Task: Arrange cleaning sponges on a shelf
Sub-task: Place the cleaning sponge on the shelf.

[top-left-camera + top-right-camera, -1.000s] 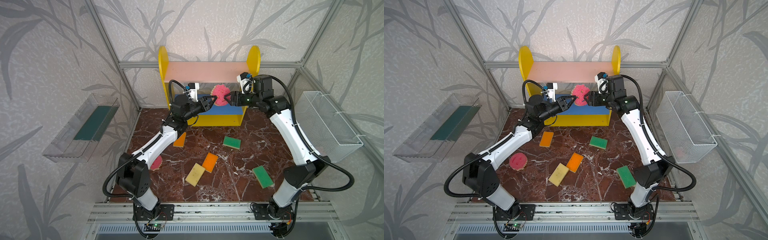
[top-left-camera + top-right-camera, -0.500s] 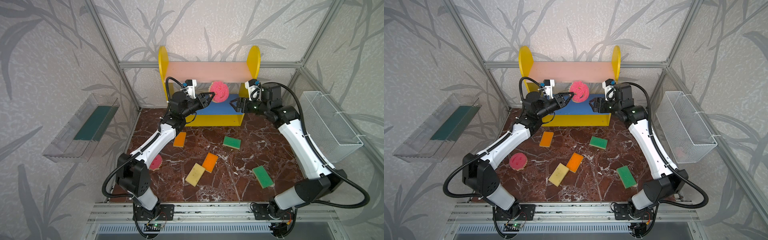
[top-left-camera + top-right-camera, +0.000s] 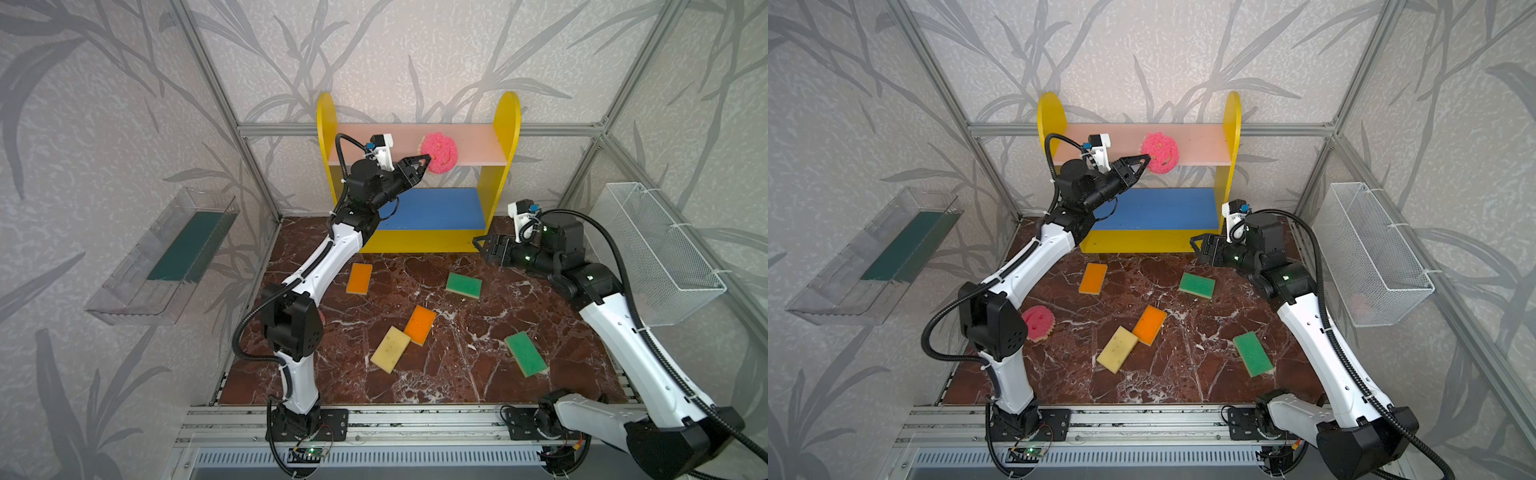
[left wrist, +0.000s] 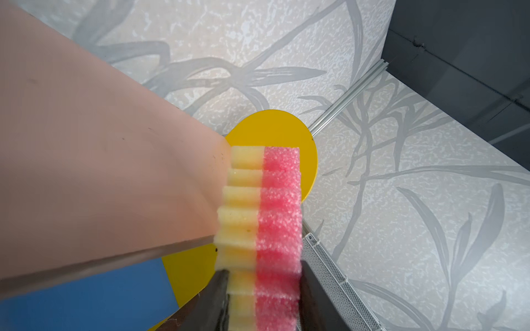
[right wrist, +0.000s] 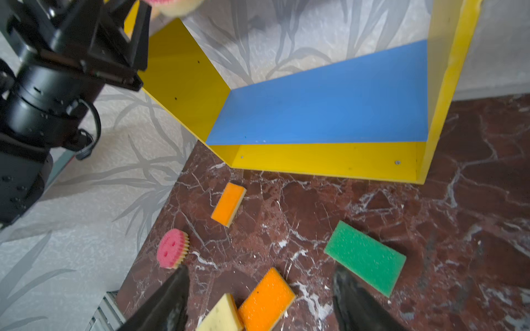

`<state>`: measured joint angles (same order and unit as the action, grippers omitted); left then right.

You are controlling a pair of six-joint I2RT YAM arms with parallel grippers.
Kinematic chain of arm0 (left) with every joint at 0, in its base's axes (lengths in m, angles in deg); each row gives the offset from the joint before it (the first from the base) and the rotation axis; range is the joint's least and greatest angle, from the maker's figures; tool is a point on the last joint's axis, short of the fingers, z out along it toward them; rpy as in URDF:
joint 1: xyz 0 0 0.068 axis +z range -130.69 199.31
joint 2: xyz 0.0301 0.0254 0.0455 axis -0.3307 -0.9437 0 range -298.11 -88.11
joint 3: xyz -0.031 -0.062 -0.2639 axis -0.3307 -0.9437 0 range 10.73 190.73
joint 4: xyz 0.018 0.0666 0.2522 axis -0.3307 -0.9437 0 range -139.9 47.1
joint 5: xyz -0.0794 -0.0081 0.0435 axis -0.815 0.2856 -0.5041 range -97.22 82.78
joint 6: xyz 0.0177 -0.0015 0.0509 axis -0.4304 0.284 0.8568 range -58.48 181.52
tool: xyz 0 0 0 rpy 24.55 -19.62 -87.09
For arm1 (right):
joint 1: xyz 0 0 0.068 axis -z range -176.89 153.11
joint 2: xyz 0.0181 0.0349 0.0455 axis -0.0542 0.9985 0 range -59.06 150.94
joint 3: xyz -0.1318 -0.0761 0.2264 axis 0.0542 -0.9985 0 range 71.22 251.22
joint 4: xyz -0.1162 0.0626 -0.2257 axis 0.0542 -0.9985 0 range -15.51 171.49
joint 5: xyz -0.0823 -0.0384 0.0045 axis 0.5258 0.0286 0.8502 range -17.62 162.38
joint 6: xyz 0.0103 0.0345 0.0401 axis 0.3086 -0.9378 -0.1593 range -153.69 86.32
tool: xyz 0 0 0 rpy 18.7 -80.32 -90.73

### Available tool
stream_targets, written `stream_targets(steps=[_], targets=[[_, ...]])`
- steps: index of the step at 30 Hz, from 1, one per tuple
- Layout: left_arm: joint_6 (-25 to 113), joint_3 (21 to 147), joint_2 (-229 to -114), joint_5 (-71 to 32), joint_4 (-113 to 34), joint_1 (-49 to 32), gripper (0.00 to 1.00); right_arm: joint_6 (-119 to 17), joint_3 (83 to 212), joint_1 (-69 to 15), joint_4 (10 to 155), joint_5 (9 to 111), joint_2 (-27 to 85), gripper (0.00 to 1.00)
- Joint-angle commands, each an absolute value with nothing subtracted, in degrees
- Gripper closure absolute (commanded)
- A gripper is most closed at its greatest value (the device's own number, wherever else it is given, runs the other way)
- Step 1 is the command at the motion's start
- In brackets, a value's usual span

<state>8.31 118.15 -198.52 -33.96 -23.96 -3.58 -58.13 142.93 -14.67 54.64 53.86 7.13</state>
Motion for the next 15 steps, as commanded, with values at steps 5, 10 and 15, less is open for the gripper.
stream_targets(steps=[5,10,15], targets=[[7.36,131.92,-205.98,-29.08,-25.36,-5.67,0.61,-58.91,136.74,-14.47,55.68,52.13,2.51,0.23],[7.60,139.67,-210.59,-26.47,-27.96,-7.83,0.61,-59.74,133.51,-14.55,56.43,50.55,0.88,0.24],[8.04,146.26,-214.90,-24.14,-31.08,-9.41,0.62,-59.70,130.46,-14.56,56.35,50.53,-0.99,0.24]])
